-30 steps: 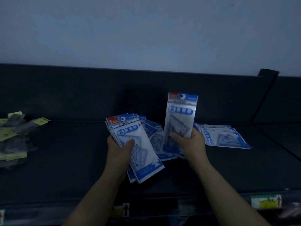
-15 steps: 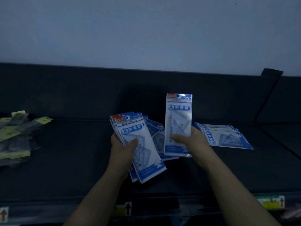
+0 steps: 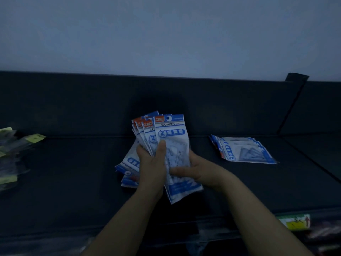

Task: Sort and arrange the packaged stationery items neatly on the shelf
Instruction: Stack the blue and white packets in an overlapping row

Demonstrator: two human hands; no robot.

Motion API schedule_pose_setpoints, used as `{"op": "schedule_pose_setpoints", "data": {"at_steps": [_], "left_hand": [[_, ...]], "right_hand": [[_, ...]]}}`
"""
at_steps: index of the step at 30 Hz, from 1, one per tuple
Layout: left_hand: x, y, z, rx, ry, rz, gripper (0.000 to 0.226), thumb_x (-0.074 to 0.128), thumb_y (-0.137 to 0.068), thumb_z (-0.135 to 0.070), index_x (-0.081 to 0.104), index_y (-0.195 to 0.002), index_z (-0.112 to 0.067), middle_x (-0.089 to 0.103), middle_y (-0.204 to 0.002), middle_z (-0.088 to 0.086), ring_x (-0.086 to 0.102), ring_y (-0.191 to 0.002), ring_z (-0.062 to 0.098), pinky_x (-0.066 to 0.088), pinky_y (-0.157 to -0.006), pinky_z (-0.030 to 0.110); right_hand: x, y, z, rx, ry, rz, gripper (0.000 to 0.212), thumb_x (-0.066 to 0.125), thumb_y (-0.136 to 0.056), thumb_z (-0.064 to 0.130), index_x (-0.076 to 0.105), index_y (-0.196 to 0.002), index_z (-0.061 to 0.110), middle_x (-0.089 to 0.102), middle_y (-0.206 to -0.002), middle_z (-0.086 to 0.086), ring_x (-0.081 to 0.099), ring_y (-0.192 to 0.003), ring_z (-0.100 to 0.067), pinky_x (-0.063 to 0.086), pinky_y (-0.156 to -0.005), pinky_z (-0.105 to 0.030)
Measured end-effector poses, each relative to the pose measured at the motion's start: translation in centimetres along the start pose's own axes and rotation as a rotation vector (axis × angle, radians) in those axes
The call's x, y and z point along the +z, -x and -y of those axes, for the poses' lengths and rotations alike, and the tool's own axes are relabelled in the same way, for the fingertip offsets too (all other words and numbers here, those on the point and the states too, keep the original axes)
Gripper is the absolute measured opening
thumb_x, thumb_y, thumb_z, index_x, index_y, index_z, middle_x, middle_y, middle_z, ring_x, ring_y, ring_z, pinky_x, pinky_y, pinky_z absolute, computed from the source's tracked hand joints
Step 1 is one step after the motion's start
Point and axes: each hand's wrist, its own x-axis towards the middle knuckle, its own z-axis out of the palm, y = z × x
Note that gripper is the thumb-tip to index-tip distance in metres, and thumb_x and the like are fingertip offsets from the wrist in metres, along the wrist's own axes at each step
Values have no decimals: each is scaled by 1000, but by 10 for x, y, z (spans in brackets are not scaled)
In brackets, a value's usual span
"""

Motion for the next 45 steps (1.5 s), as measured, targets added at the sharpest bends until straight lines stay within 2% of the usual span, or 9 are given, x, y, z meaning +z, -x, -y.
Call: {"op": "schedule_pose_setpoints", "data": {"at_steps": [5, 11, 21, 23, 26, 31, 34, 37, 45], "left_hand": [[33, 8, 12, -31, -25, 145, 39, 47, -98, -36, 34, -134, -27, 60, -112, -2, 64, -89, 11, 54, -63, 24], [65, -4, 21, 52, -64, 164, 79, 88, -64, -19, 43, -129, -18, 64, -114, 2, 67, -97, 18, 55, -85, 37], [148, -5, 61, 24, -561, 288, 50, 83, -72, -21, 57, -113, -17, 68, -102, -2, 64, -85, 8, 55, -71, 24], [158, -9, 70, 11, -629, 303, 53, 81, -74, -20, 55, -120, -13, 66, -108, 0, 63, -85, 8, 52, -65, 19], [162, -14, 73, 37, -701, 280, 48, 79, -76, -16, 51, -115, -15, 63, -112, 3, 59, -83, 5, 50, -63, 17], [164, -19, 72, 346, -1003, 181, 89, 76, -77, -41, 25, -147, -23, 32, -147, 4, 40, -128, 19, 37, -104, 34], [177, -14, 78, 486, -1402, 423, 95, 53, -78, -71, 11, -152, -28, 11, -160, -2, 9, -146, 18, 11, -118, 44], [183, -6, 90, 362, -1695, 652, 87, 32, -86, -74, -3, -153, -31, -10, -161, -5, -12, -147, 16, -12, -116, 53], [171, 17, 99, 309, -1768, 830, 89, 12, -80, -82, -20, -149, -35, -28, -157, -6, -28, -143, 14, -18, -113, 55]], "right_hand": [[-28, 27, -7, -38, -14, -134, 63, 71, -80, -1, 49, -131, 29, 67, -121, 5, 62, -113, -11, 49, -98, -32], [-109, 77, 7, 102, 461, -186, 66, 83, -67, 12, 54, -119, 41, 69, -108, 16, 66, -99, -3, 52, -91, -28], [-229, 74, 12, 360, 997, -146, 59, 84, -63, 12, 57, -114, 23, 65, -108, 5, 60, -95, -12, 52, -77, -27], [-237, 66, 7, 364, 1071, -139, 61, 82, -67, 13, 54, -120, 22, 60, -117, 2, 55, -97, -14, 48, -73, -24], [-244, 58, -7, 358, 1213, -151, 71, 77, -74, 22, 43, -136, 25, 51, -133, 1, 50, -115, -21, 44, -94, -32], [-247, 65, -27, 272, 1201, -114, 87, 69, -81, 28, 17, -149, 34, 30, -151, -1, 26, -138, -26, 19, -114, -38], [-248, 72, -48, 226, 1209, -81, 93, 66, -82, 37, 4, -151, 34, 11, -159, 2, 6, -146, -20, 1, -118, -40], [-246, 82, -71, 238, 1209, -51, 101, 62, -81, 53, -10, -150, 36, -16, -159, 3, -18, -145, -15, -11, -118, -43], [-230, 115, -100, 212, 1110, -109, 118, 30, -49, 98, -18, -144, 48, -42, -145, 15, -40, -134, -8, -20, -114, -38]]}}
